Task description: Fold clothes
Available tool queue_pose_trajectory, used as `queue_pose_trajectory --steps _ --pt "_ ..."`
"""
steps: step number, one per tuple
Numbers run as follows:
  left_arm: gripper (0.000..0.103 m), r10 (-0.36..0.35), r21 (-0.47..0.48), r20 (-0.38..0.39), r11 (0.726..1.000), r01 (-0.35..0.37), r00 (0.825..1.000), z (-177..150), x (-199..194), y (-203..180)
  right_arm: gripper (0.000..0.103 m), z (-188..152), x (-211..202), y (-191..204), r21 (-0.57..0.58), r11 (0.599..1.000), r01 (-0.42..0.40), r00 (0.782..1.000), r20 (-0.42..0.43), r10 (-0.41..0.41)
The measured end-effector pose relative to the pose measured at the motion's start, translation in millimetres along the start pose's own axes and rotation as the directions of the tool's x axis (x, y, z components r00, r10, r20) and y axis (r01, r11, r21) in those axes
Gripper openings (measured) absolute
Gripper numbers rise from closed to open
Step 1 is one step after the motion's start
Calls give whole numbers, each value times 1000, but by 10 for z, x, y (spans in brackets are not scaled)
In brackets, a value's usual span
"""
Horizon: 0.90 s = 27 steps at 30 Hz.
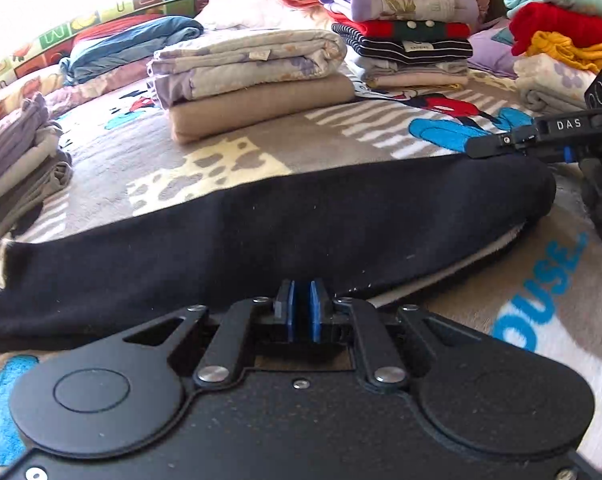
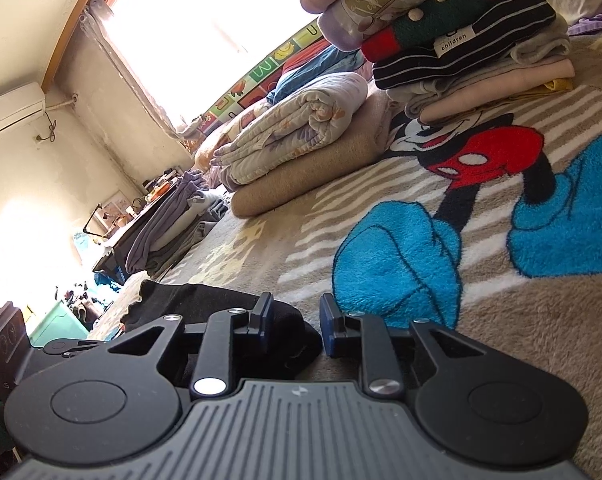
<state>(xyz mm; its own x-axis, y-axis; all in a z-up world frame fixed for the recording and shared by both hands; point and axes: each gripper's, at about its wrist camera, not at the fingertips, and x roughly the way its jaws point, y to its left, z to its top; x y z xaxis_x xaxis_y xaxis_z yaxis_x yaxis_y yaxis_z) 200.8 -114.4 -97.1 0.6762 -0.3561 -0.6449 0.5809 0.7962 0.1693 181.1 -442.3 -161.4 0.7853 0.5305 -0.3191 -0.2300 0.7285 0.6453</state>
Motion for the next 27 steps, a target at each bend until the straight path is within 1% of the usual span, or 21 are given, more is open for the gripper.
queue_pose_trajectory --steps 1,2,5,7,9,13,15,17,18,19,20,21,22,24,25,26,27 --pt "6 24 29 8 999 -24 1000 3 -53 -58 25 0 -6 -3 2 1000 -3 1000 3 3" --pt "6 36 22 23 999 -37 999 -10 -131 -79 26 1 -17 -6 4 1000 -7 1000 9 7" --pt "9 38 -93 70 995 -31 997 -75 -354 -88 32 8 -74 -9 11 1000 -23 999 35 23" --pt "9 52 -153 98 988 -37 994 -132 -495 -121 38 21 -146 2 16 999 -37 997 65 36" --pt "10 51 -187 118 982 -29 992 -178 -623 -157 38 29 -279 57 4 999 -51 992 119 50" --pt "20 51 -264 150 965 -9 987 -317 -895 -146 38 14 -576 361 -85 994 -70 973 216 87" --pt "20 45 -312 158 950 7 986 -401 -990 -108 38 -60 -618 648 -178 979 -102 972 192 136" --pt "20 39 -358 158 934 21 987 -485 -1031 -71 37 -185 -525 946 -290 951 -108 983 111 146" --pt "20 36 -374 156 927 25 987 -529 -1040 -67 33 -248 -436 1035 -321 941 -101 990 64 128" --pt "20 33 -382 152 924 28 988 -568 -1040 -76 32 -306 -317 1062 -327 942 -71 997 12 79" --pt "20 31 -385 147 922 28 989 -606 -1037 -95 30 -358 -158 1004 -298 954 -4 999 -51 -11" --pt "20 28 -387 141 922 29 990 -645 -1034 -115 10 -395 -47 918 -259 965 42 993 -94 -68" --pt "20 24 -390 135 920 31 991 -685 -1027 -129 3 -397 -36 833 -216 975 49 993 -99 -72" --pt "20 15 -398 127 917 37 992 -765 -1016 -148 4 -357 -101 763 -170 985 38 996 -78 -52" --pt "20 12 -402 126 915 40 992 -804 -1015 -155 9 -349 -126 759 -166 986 31 997 -71 -43" --pt "20 10 -407 124 913 42 992 -835 -1009 -152 12 -359 -147 810 -193 981 19 997 -63 -32" --pt "20 7 -413 122 910 44 993 -865 -1003 -148 23 -374 -183 877 -223 975 0 999 -50 -12"
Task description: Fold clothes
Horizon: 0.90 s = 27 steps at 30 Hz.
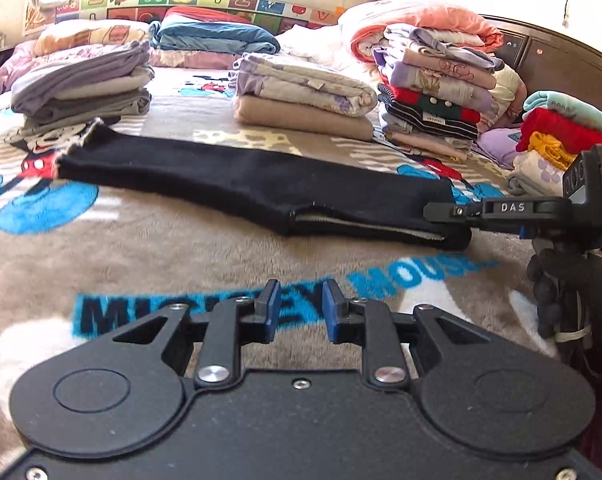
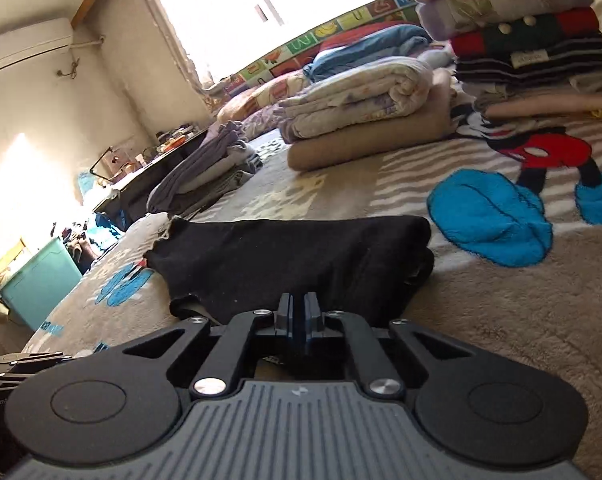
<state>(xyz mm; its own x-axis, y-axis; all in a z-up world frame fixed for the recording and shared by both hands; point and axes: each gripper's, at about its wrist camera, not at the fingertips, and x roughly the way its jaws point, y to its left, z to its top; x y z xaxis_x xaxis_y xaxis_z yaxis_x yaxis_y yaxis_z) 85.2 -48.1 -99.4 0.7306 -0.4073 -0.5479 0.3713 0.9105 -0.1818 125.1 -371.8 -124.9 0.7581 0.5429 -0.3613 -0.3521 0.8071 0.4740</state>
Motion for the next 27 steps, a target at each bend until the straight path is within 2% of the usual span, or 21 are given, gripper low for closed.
queue_pose_trajectory --steps 1,4,6,8,9,12,14,15,16,17,18,19,21,24,27 --pt "20 0 -6 -3 1000 0 1000 -18 1 16 33 -1 -45 66 -24 1000 -19 1000 22 19" --pt "20 -4 -22 -15 1000 3 1000 -52 17 56 35 35 -78 120 -45 999 -30 997 69 33" --pt "21 -6 -30 -24 1000 5 1000 -79 30 83 35 67 14 -18 16 1000 8 999 47 -9" --pt "21 -2 -33 -33 999 1 999 -107 57 96 27 43 122 -205 114 993 18 1000 -3 -18" --pt "21 -1 -33 -35 999 0 999 -116 65 100 18 33 128 -246 139 990 17 1000 -10 -16" --pt "24 -5 -39 -36 999 3 999 -119 81 112 16 9 125 -343 201 980 11 1000 -18 -7" --pt "25 -6 -41 -36 999 5 999 -122 81 112 30 21 29 -277 175 984 -20 999 37 14" --pt "25 -8 -41 -37 999 6 999 -126 78 111 45 47 -41 -214 138 989 -48 995 90 36" --pt "27 -10 -42 -38 999 9 999 -131 75 110 56 74 -88 -165 105 992 -65 990 131 51" --pt "29 -14 -42 -41 999 12 999 -130 75 104 59 98 -73 -160 95 994 -57 990 134 44" --pt "31 -18 -42 -44 999 16 999 -127 78 97 55 102 -9 -217 122 992 -34 994 103 22" --pt "36 -22 -43 -46 999 20 999 -125 80 90 34 87 63 -311 169 985 -17 998 69 5" --pt "39 -24 -90 -35 996 21 999 -54 57 140 18 60 174 -464 245 969 11 1000 17 -15" --pt "41 -20 -188 -5 982 18 1000 74 21 272 19 31 160 -498 264 964 -17 999 37 8" --pt "45 27 -373 32 928 -13 999 236 49 643 28 5 147 -523 278 959 -46 998 58 30"
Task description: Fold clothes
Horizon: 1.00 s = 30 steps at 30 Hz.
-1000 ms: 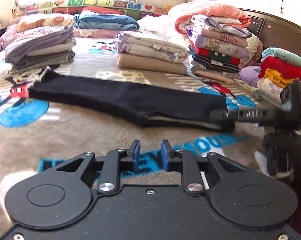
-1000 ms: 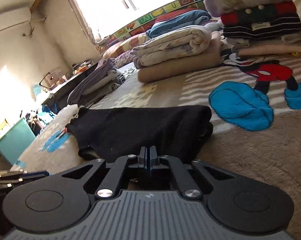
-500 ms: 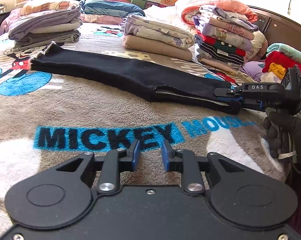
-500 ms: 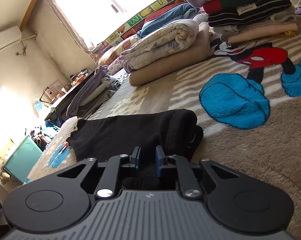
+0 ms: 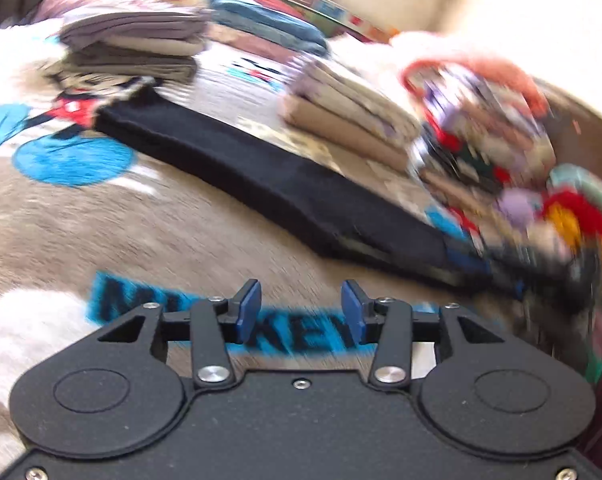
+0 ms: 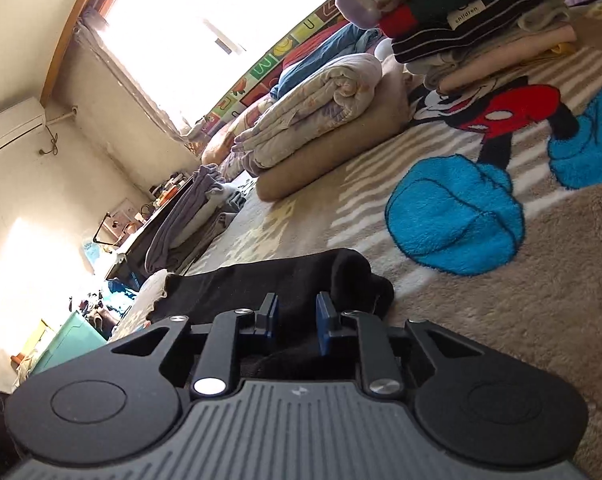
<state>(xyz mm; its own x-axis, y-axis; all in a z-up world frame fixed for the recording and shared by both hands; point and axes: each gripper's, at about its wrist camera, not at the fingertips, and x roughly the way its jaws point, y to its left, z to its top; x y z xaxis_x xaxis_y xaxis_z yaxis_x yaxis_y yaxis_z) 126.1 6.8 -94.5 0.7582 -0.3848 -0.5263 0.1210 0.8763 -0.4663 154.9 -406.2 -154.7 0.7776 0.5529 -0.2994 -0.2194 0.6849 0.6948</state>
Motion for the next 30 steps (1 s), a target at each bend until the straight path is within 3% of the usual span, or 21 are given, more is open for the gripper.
queue_pose_trajectory --steps 2,5,7,10,12,19,23,27,30 --pt "45 26 -136 29 990 -22 999 202 54 225 31 -7 -4 15 -13 1000 -12 1000 9 12" --pt "49 51 -330 65 943 -27 997 486 147 563 38 -17 -11 67 -56 998 -13 1000 20 14" --pt "50 53 -464 78 886 -11 996 623 244 795 39 -26 -7 88 -75 997 -11 1000 24 13" --pt "53 44 -640 88 768 23 995 731 370 1107 39 -22 -7 68 -70 997 -19 999 30 21" --pt "53 48 -671 86 741 22 995 807 441 1194 39 -20 -7 55 -67 997 -23 999 33 26" --pt "56 92 -679 35 733 -44 995 1065 644 1254 39 -21 -2 29 -57 998 -34 999 40 36" --pt "56 90 -704 45 710 -32 995 1091 742 1339 39 -20 -6 12 -47 998 -42 998 41 44" --pt "56 88 -701 65 713 -18 994 1115 789 1392 39 -22 -7 5 -42 998 -47 998 42 49" --pt "46 96 -696 73 718 -18 993 1119 830 1423 39 -20 -8 -2 -38 998 -50 998 43 51"
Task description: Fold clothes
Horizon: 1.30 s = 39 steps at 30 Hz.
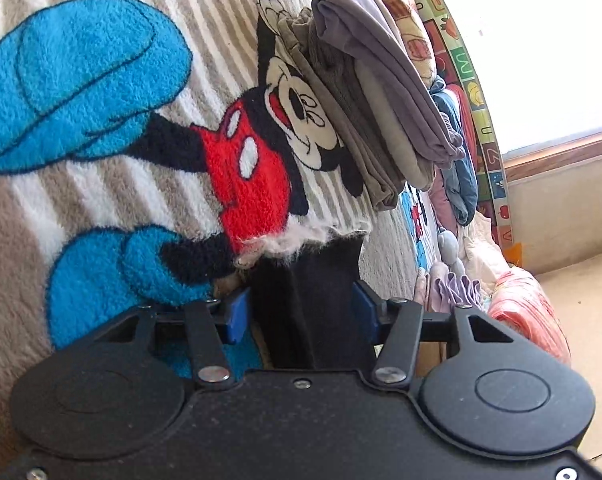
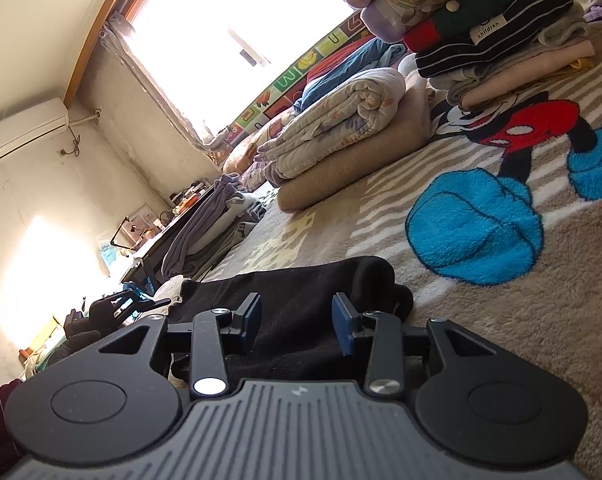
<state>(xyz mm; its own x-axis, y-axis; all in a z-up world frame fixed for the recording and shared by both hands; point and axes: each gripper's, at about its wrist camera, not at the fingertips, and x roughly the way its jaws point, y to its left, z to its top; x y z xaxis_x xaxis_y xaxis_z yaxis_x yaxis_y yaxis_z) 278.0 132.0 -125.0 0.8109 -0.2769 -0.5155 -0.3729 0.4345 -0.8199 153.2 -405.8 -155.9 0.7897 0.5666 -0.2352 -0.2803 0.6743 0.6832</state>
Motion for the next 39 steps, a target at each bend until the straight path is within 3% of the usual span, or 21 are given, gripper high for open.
queue_pose_trajectory --steps 2,7,11,15,19,24,30,36,39 --pt "36 1 5 7 1000 -1 1000 12 30 12 39 2 2 -5 2 1000 -1 1000 0 1" --pt "32 9 33 25 999 -9 1000 -9 53 -18 39 5 7 -10 5 1000 -2 1000 0 2" --pt "12 -11 100 36 995 7 999 -40 -24 -123 39 9 6 -14 8 1000 -4 1000 0 4" --pt "11 -72 200 65 978 58 995 -132 -200 -355 39 13 3 -20 13 1000 -6 1000 0 6" --pt "11 -126 337 74 937 94 989 -319 -378 -681 39 16 -2 -25 20 1000 -9 1000 0 9" --pt "11 -196 525 47 839 143 979 -718 -572 -1123 39 31 -18 -56 47 999 -25 1000 5 24" --pt "11 -247 717 -16 672 183 969 -1337 -722 -1551 41 49 -55 -94 89 995 -49 999 15 48" --pt "11 -256 841 -88 499 209 963 -2009 -766 -1747 42 75 -108 -180 163 983 -81 996 38 76" --pt "11 -245 867 -106 451 210 964 -2241 -745 -1757 42 83 -126 -212 192 977 -93 995 46 86"
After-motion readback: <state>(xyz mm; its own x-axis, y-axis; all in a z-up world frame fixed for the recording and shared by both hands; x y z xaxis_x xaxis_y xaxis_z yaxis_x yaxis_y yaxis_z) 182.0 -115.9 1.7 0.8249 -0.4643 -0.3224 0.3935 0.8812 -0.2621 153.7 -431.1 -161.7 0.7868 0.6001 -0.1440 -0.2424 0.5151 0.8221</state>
